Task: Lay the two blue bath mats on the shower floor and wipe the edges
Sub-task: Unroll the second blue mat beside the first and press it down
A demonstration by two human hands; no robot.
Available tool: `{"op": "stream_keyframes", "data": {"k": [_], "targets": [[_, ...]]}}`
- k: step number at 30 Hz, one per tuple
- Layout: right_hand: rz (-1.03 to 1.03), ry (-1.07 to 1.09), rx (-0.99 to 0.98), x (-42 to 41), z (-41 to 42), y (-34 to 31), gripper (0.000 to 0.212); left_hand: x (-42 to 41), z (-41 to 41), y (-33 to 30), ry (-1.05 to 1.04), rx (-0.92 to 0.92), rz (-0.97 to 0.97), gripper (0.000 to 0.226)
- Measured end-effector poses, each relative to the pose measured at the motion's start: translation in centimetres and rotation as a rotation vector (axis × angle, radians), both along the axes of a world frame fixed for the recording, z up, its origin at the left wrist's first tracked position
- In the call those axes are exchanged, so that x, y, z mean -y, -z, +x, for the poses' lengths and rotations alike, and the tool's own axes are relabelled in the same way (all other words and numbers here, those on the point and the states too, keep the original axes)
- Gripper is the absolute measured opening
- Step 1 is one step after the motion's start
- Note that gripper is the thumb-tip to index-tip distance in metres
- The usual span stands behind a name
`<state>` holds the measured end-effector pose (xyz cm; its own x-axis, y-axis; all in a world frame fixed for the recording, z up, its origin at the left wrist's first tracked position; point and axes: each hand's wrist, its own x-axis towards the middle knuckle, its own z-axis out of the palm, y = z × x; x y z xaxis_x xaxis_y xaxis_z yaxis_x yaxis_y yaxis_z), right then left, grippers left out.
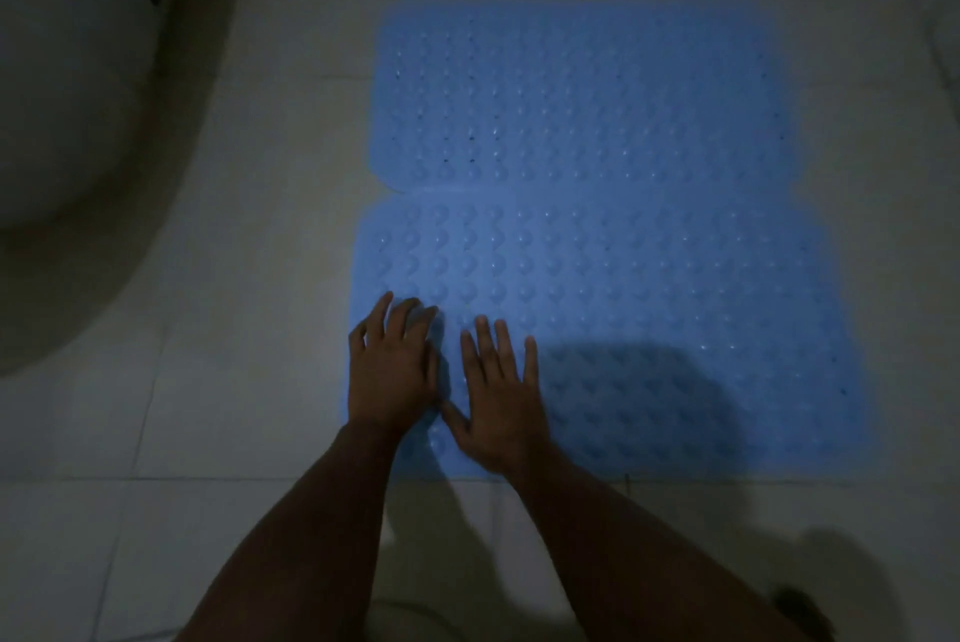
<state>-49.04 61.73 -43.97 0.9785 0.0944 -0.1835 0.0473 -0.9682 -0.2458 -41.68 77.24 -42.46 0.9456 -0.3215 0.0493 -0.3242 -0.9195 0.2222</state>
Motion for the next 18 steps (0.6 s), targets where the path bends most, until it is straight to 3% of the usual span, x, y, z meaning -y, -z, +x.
{"op": "stream_keyframes", "data": {"k": [11,16,18], "targets": [[0.008,0.005,-0.018,0.3,0.5,0.0,0.088,0.3,-1.4,1.4,-0.033,-0.001,-0.027,0.05],[0.248,-0.008,-0.239,2.2,2.4,-1.2,0.083,0.3,-1.2,-0.2,-0.094,-0.021,-0.023,0.048],[0.372,-0.001,-0.37,3.7,5.5,-3.3,0.069,0.8,-1.0,-1.3,-0.133,-0.049,-0.031,0.048]]}}
